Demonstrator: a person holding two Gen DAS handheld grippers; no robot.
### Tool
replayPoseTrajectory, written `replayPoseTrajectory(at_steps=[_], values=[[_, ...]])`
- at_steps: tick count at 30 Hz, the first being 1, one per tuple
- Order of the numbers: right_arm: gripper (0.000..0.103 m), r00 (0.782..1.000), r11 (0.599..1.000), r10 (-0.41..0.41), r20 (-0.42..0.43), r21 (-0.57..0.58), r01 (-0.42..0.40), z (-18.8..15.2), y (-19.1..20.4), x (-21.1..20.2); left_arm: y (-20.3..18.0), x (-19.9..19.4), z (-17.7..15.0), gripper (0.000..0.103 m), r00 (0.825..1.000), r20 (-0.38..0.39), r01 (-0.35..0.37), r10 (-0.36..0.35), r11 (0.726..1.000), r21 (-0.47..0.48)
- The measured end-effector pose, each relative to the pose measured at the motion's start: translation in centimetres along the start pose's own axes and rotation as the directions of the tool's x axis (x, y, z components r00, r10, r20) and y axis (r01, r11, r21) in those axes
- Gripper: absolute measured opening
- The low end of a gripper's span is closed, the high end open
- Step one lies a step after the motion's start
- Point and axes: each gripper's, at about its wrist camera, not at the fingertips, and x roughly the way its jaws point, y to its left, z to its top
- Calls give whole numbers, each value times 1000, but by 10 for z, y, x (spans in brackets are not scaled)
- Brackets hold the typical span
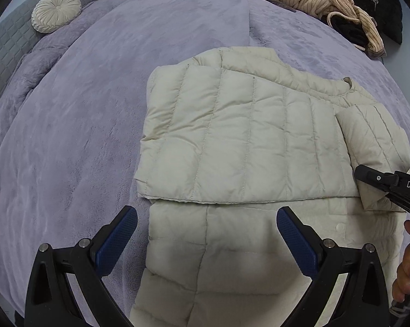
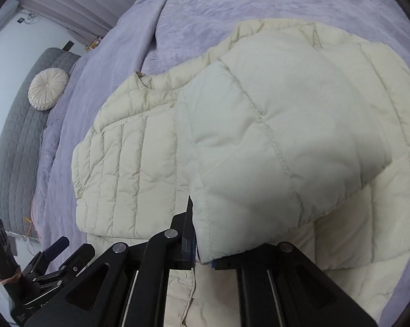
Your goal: Fold large clothes
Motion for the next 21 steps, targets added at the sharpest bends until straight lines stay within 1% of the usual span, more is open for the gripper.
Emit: replayPoseTrajectory(at_steps=[1, 2, 3, 4, 5, 6, 9, 10, 11, 12, 13, 14, 16, 18, 20, 21], values=[[23, 1000, 1000, -3, 6, 20, 3, 0, -2, -4, 2, 0, 0, 102, 1000, 2, 4, -4, 1000, -3], [40, 1000, 999, 0, 20, 42, -1, -2, -6, -9, 5, 0, 0, 102, 1000, 4, 9, -9, 1000, -6], [52, 999, 998, 2, 41, 65, -5, -4, -10, -16, 6, 0, 1, 102, 1000, 7, 14, -14, 1000, -10], [69, 998, 996, -1, 64, 87, -5, -5, -14, -22, 8, -1, 1, 102, 1000, 9, 19, -19, 1000, -12], [71, 996, 994, -7, 88, 111, -2, -4, -10, -32, 10, -1, 3, 102, 1000, 12, 22, -22, 1000, -14], [71, 994, 990, -10, 106, 138, -5, -6, -13, -38, 11, -1, 4, 102, 1000, 15, 27, -27, 1000, -15], [71, 985, 969, 2, 170, 242, -44, -9, -28, -55, 16, -3, 9, 102, 999, 30, 37, -36, 999, -18], [70, 981, 961, 0, 192, 271, -53, -9, -34, -61, 17, -4, 11, 102, 999, 35, 40, -40, 999, -18], [62, 976, 954, -10, 218, 296, -57, -9, -38, -67, 18, -4, 13, 102, 998, 40, 43, -42, 999, -15], [51, 970, 948, -26, 241, 314, -53, -8, -42, -72, 18, -5, 15, 102, 998, 45, 45, -44, 999, -12], [18, 968, 946, -51, 246, 322, -32, -5, -42, -75, 19, -5, 17, 102, 998, 50, 46, -45, 999, -10], [8, 967, 950, -73, 245, 312, -8, -1, -39, -77, 20, -6, 18, 102, 998, 53, 46, -46, 999, -11], [8, 963, 974, -99, 252, 225, 41, 9, -23, -76, 23, -7, 20, 102, 997, 61, 51, -49, 998, -21], [8, 957, 992, -107, 268, 91, 86, 18, 4, -76, 29, -8, 22, 102, 997, 68, 50, -47, 998, -38], [8, 957, 991, -97, 275, -66, 120, 21, 38, -68, 35, -9, 24, 102, 996, 79, 37, -33, 998, -54], [8, 960, 980, -89, 266, -148, 132, 20, 55, -61, 39, -9, 24, 102, 996, 83, 28, -23, 998, -63]])
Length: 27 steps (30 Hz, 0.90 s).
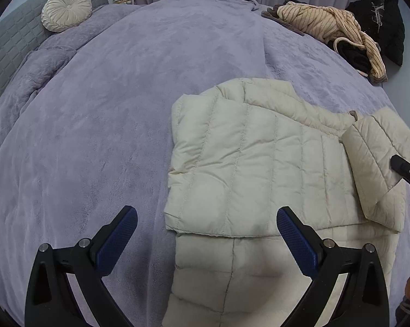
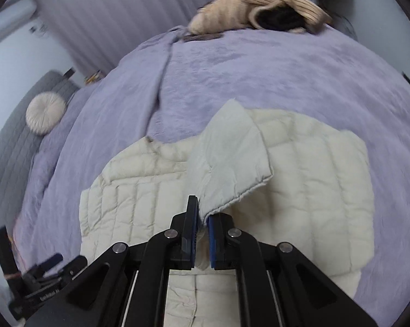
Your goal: Fold large clothes
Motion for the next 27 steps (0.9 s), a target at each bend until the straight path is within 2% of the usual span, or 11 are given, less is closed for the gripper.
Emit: replayPoseTrajectory(at_steps=[4, 7, 9, 10, 11, 12, 15, 20, 23, 26, 27], values=[[8, 997, 950, -6, -80, -313, -20, -20, 66, 30, 18, 1, 1, 102, 1000, -3, -28, 28, 999, -45], [8, 983, 903, -44, -177, -428, -36, -42, 90, 54, 29, 2, 1, 102, 999, -10, -39, 39, 997, -72], [21, 970, 898, -62, -235, -437, -49, -52, 91, 65, 31, 4, 2, 102, 999, -16, -29, 28, 997, -77], [44, 965, 904, -55, -258, -423, -61, -54, 89, 67, 29, 4, 2, 102, 1000, -17, -18, 17, 997, -76], [71, 962, 913, -38, -270, -400, -77, -56, 86, 65, 27, 4, 3, 102, 1000, -16, -3, 1, 997, -73], [79, 963, 924, -13, -270, -370, -91, -56, 82, 61, 23, 4, 5, 102, 1000, -18, 20, -21, 997, -69], [80, 963, 960, 38, -268, -257, -109, -54, 59, 43, 5, 10, 10, 102, 992, -45, 115, -118, 992, -53], [80, 957, 989, 126, -261, 105, -102, -60, -27, 9, -37, 42, 16, 102, 958, -153, 240, -244, 970, -43], [80, 961, 937, 154, -231, 344, -67, -74, -93, -11, -58, 58, 19, 102, 938, -192, 283, -289, 957, -57], [80, 970, 854, 163, -182, 519, -46, -91, -148, -25, -75, 63, 22, 100, 947, -179, 267, -267, 963, -25], [80, 973, 823, 170, -159, 566, -51, -95, -162, -28, -78, 62, 22, 81, 952, -167, 257, -255, 966, -12]])
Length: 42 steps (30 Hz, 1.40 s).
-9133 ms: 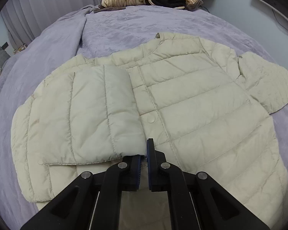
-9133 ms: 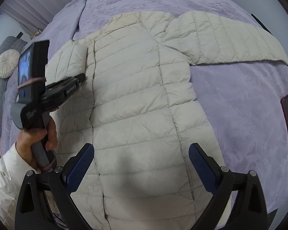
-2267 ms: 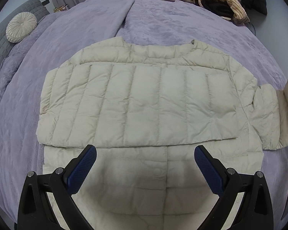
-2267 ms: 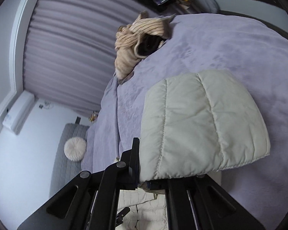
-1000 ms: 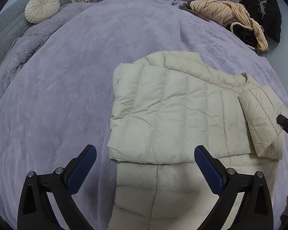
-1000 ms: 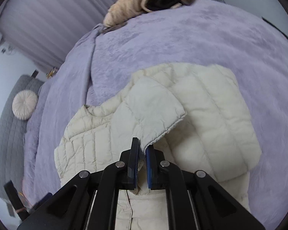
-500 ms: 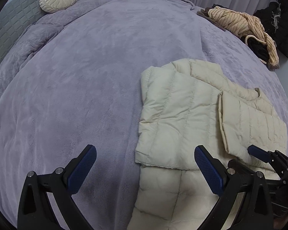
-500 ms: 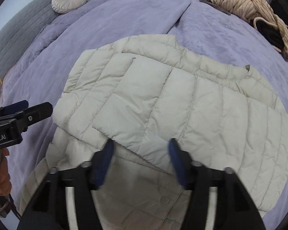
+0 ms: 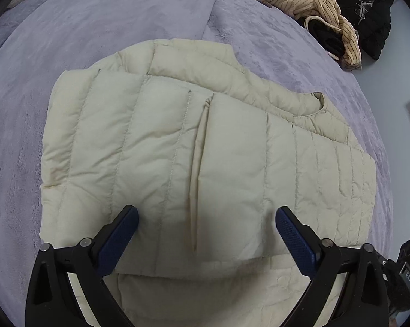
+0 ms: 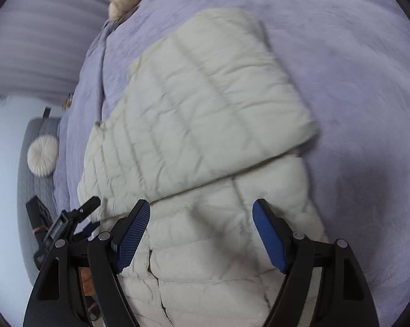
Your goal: Fold large clothes
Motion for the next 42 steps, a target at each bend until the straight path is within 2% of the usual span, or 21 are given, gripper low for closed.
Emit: replayPoseTrajectory(at_steps=[1, 2, 3, 6, 7, 8, 9, 11, 15, 18, 21, 22, 23, 24, 25, 30, 31, 33, 34, 37, 42], values=[[80, 999, 998, 26, 19, 49, -27, 4, -11, -4, -3, 1, 1, 66, 1000, 2, -13, 13, 1000, 17], [80, 998, 995, 50, 40, 88, -53, 8, -19, -6, -4, 4, 2, 41, 1000, -7, -21, 22, 999, 29], [80, 996, 989, 67, 66, 124, -75, 12, -26, -9, -2, 6, 3, 24, 1000, -16, -4, 4, 1000, 24], [76, 985, 966, 106, 140, 222, -135, 22, -43, -13, 6, 1, 2, 16, 1000, -1, 2, -2, 1000, -4], [53, 981, 957, 112, 158, 248, -149, 24, -48, -14, 9, -1, 1, 16, 1000, 6, -8, 8, 1000, -4], [13, 981, 951, 108, 159, 270, -148, 26, -53, -13, 11, -2, -1, 16, 1000, 9, -14, 14, 1000, -2], [7, 982, 945, 110, 153, 290, -151, 28, -59, -11, 14, -3, -4, 16, 1000, 10, -16, 16, 1000, -2], [6, 982, 939, 125, 145, 302, -164, 28, -68, -7, 16, -3, -7, 16, 999, 8, -31, 31, 1000, 3], [6, 994, 968, 36, 107, 244, -61, 23, -67, -11, 25, -1, -6, 16, 998, 12, -63, 63, 998, -2], [7, 998, 988, -19, 65, 155, 9, 23, -59, -21, 32, 1, -1, 16, 998, 5, -68, 68, 997, -23], [11, 995, 998, -24, 102, 66, 17, 32, -51, -34, 30, 2, -1, 16, 997, 5, -80, 80, 997, -7], [24, 994, 998, -20, 110, 63, 13, 38, -51, -35, 29, 2, -1, 16, 996, 7, -86, 86, 996, 1], [47, 993, 997, -11, 118, 71, 2, 48, -50, -34, 29, 2, -2, 16, 996, 7, -90, 90, 996, 5], [57, 992, 997, 6, 128, 79, -16, 56, -51, -33, 29, 2, -2, 16, 996, 8, -93, 93, 996, 5], [62, 990, 996, 23, 140, 80, -35, 65, -50, -31, 29, 2, -1, 16, 995, 8, -96, 96, 995, 2], [62, 993, 996, 70, 99, 53, -76, 98, -38, -2, 31, 4, 0, 16, 993, 9, -118, 118, 993, -4], [59, 994, 996, 80, 76, 44, -84, 103, -33, 5, 31, 4, 0, 16, 993, 9, -120, 120, 993, -4], [18, 996, 997, 82, 20, 6, -82, 108, -21, 20, 28, 4, -1, 16, 991, 8, -136, 136, 991, 6], [12, 999, 998, 43, 11, -38, -42, 108, -14, 23, 25, 4, -2, 16, 990, 8, -144, 144, 989, 15], [11, 995, 984, -94, 35, -152, 98, 112, -8, 23, 12, 4, -5, 16, 991, 3, -136, 136, 990, 48], [11, 975, 970, -216, 57, -101, 221, 118, -33, 16, 1, 10, -7, 17, 989, 9, -148, 147, 986, 77]])
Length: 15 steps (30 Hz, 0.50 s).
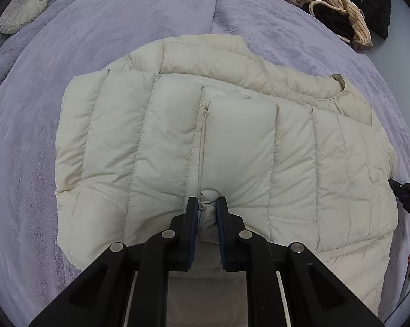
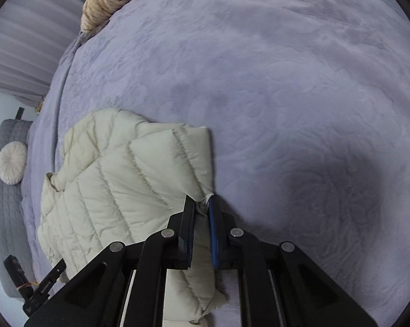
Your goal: Fold large clothes
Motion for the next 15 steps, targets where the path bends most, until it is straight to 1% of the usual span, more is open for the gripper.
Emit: replayPoseTrajectory(at_steps=[3, 4, 6, 7, 9, 10, 12, 13, 15], values=[[11, 998, 997, -56, 20, 57, 55, -5, -8, -17, 3, 0, 1, 16, 1000, -3, 6, -6, 1000, -7], [11, 998, 997, -43, 41, 58, 40, -11, -8, -26, 4, -1, 0, 17, 1000, -3, 7, -7, 1000, -6], [11, 996, 999, 38, 82, 16, -39, -24, 2, -44, 4, -1, -1, 17, 1000, 1, 5, -5, 1000, -1], [11, 994, 997, 79, 80, -28, -77, -31, 11, -48, 3, 0, -2, 17, 1000, 3, 2, -2, 1000, 2], [11, 992, 988, 121, 33, -105, -117, -43, 34, -42, 2, 0, -2, 17, 1000, 7, -6, 6, 1000, 8], [11, 993, 985, 116, 1, -126, -115, -49, 41, -33, 0, 0, -2, 17, 1000, 7, -11, 11, 1000, 10], [11, 998, 988, 52, -37, -140, -57, -55, 47, -12, 1, -1, -2, 17, 1000, 1, -16, 16, 1000, 13], [8, 999, 990, 19, -43, -142, -25, -57, 46, -3, 4, -3, -2, 17, 1000, 0, -13, 13, 1000, 15], [6, 999, 990, 2, -34, -143, -7, -59, 40, 5, 12, -7, -3, 17, 1000, 7, -22, 22, 1000, 15]])
